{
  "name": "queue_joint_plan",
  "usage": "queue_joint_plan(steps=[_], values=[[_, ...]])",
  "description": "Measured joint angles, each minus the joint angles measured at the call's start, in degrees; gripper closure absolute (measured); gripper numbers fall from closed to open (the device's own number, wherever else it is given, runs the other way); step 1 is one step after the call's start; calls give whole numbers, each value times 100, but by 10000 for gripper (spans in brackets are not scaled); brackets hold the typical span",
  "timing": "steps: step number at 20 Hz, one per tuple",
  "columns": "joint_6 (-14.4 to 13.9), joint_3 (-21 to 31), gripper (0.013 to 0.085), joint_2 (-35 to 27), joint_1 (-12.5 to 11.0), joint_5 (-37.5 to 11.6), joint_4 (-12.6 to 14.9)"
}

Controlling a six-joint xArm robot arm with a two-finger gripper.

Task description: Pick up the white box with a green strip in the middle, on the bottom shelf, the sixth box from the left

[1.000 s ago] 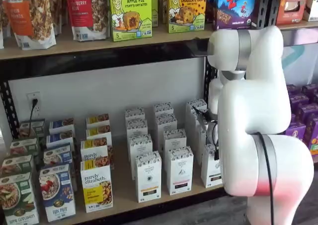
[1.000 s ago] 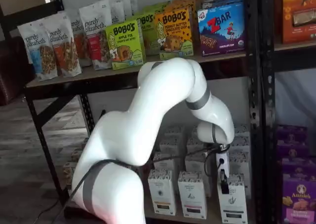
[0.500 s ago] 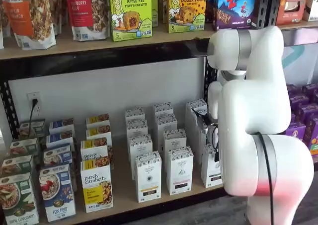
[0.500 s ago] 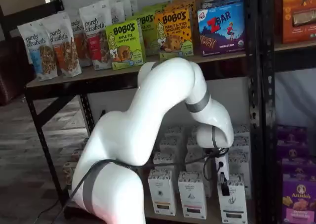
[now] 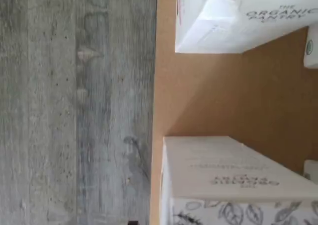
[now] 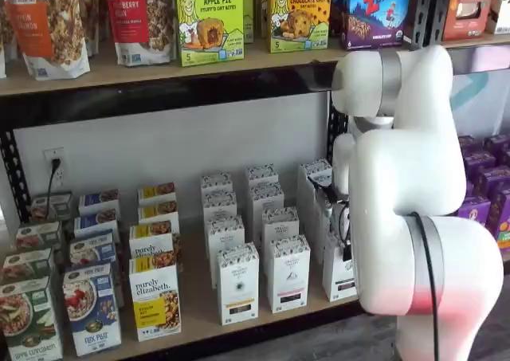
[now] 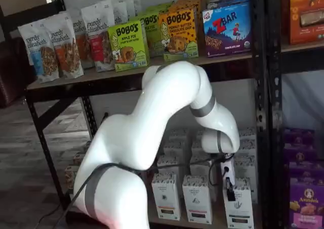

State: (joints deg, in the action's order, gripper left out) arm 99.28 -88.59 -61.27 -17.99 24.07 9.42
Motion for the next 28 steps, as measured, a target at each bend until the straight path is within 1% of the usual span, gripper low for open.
queue_joint_plan(steps=[3, 7, 9, 10, 11, 12, 13, 15, 17, 22, 23, 26, 27, 28], values=[[22, -144, 130, -84, 28, 79, -53], [-11, -261, 130, -148, 46, 164, -33], [-93, -310, 210, -174, 50, 215, 56], [-100, -329, 210, -182, 54, 241, 61], [-91, -337, 250, -189, 57, 249, 47], [-86, -347, 250, -195, 61, 260, 36], [-98, -358, 290, -201, 67, 277, 44], [-166, -385, 290, -215, 79, 312, 107], [-275, -461, 290, -240, 104, 446, 207], [-402, -565, 290, -249, 131, 641, 327], [-468, -582, 290, -244, 134, 685, 402], [-540, -575, 290, -219, 125, 707, 498], [-542, -570, 330, -206, 117, 720, 509], [-549, -565, 330, -197, 114, 729, 522]])
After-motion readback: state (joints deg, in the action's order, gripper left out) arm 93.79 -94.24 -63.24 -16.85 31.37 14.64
